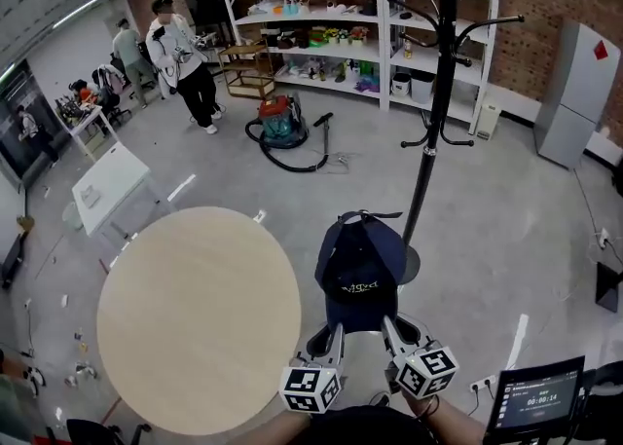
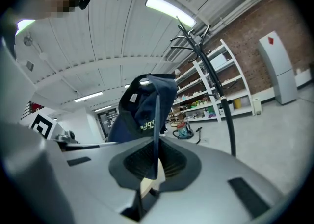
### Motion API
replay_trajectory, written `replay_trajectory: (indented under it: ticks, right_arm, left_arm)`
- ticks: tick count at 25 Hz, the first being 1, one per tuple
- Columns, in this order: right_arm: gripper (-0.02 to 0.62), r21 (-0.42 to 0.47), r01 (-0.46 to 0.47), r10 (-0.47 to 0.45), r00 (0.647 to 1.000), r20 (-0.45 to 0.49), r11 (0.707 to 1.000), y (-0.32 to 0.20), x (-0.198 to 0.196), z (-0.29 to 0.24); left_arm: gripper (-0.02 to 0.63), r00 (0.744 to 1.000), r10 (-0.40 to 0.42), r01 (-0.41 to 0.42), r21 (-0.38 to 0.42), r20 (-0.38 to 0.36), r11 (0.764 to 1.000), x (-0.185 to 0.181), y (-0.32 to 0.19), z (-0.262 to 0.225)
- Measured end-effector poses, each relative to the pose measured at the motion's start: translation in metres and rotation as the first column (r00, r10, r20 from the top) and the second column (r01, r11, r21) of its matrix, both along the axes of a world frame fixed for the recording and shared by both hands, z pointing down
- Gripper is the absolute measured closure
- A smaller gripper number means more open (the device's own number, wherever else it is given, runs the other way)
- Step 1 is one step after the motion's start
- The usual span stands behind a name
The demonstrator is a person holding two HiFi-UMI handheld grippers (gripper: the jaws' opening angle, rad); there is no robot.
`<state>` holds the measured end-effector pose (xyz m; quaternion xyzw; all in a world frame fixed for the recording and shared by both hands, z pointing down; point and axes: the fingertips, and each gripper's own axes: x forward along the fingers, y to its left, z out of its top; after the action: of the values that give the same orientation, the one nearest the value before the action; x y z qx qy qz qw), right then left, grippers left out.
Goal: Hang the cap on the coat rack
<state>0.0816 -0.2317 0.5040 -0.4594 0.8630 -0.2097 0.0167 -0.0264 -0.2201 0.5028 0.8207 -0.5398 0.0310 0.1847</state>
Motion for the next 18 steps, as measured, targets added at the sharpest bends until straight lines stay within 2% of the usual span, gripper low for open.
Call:
replay_trajectory:
  ticks: [10, 18]
  right_arm:
    - [0.574, 0.041, -0.075, 0.074, 0.997, 0.011, 0.996, 0.007, 0.118, -0.012]
    - [0.572, 0.058, -0.150, 0.150, 0.989, 0.002, 0.987, 0.011, 0.145, -0.005]
  left_arm:
    - [0.574, 0.996, 0.086, -0.088, 0.050, 0.028, 0.995, 0.119, 0.000, -0.012]
    - [0.574, 0.986, 0.162, -0.163, 0.038, 0.030, 0.986, 0.145, -0.004, -0.003]
